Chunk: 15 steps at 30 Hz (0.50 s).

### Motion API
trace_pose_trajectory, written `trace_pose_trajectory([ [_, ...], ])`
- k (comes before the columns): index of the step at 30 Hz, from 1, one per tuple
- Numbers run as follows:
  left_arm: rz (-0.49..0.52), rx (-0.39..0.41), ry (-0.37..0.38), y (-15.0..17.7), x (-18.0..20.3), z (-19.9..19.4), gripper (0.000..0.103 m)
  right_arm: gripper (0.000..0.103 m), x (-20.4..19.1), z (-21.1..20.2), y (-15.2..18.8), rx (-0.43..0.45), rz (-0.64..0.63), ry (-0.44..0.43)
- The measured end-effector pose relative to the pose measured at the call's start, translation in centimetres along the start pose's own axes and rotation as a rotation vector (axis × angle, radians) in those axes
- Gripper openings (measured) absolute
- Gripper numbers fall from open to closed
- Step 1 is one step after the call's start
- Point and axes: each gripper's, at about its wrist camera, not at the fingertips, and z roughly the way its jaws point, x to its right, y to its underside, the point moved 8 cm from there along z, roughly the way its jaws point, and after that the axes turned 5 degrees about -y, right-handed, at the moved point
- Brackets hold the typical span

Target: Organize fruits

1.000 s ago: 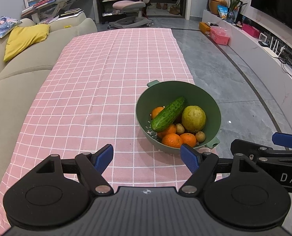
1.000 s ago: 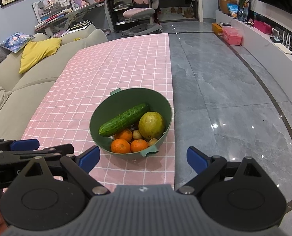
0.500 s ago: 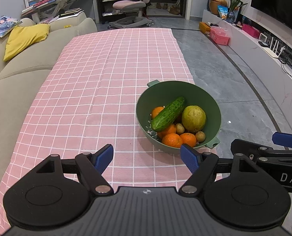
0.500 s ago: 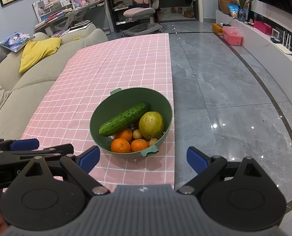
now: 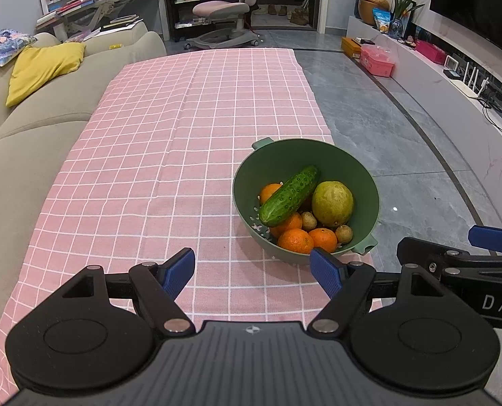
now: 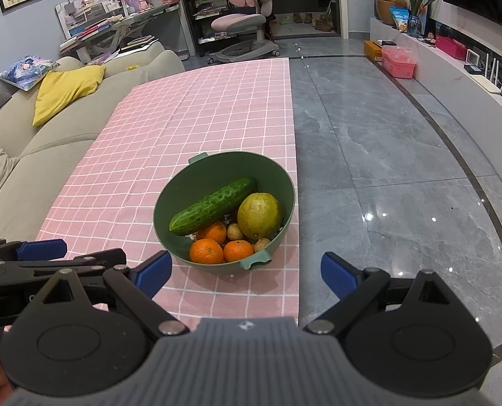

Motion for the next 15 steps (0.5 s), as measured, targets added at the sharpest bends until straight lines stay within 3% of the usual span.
trace_pose_trajectory([
  [15, 0.002, 0.026, 0.016, -0.14, 0.1, -0.32, 0.09, 0.091, 0.26, -0.19, -0.16, 0.006, 0.007, -0.004],
])
